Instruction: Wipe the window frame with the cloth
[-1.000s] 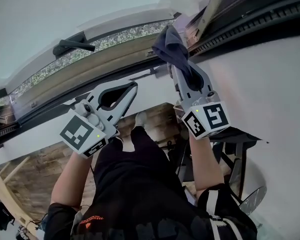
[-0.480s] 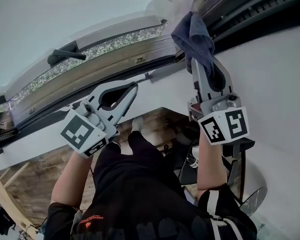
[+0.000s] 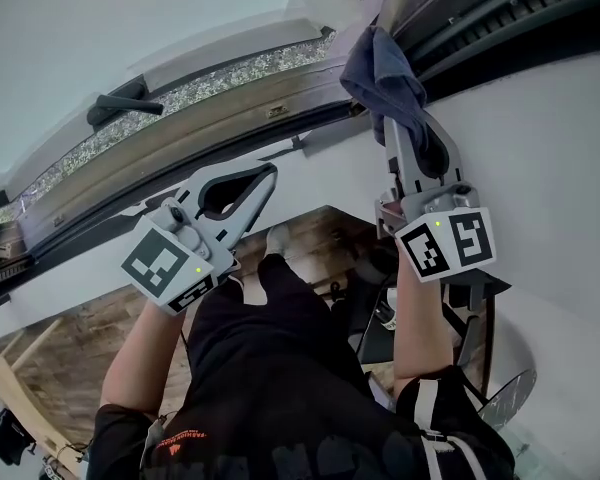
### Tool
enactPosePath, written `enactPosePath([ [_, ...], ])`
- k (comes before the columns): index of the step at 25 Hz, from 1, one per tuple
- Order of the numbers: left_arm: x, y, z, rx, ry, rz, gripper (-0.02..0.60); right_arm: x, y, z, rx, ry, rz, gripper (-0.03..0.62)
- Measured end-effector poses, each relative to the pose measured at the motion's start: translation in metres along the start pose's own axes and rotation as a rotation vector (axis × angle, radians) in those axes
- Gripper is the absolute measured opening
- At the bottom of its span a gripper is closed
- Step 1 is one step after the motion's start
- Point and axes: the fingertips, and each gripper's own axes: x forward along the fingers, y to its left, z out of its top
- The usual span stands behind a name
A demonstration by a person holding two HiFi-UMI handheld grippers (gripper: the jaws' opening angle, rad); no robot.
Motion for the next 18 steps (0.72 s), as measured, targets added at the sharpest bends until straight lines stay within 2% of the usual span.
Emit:
enactPosePath([
  [18, 0.002, 0.007, -0.033, -0.033, 0.067, 0.000, 0.020, 0.008, -0.015, -0.079, 0.080, 0.105, -0.043, 0.043],
])
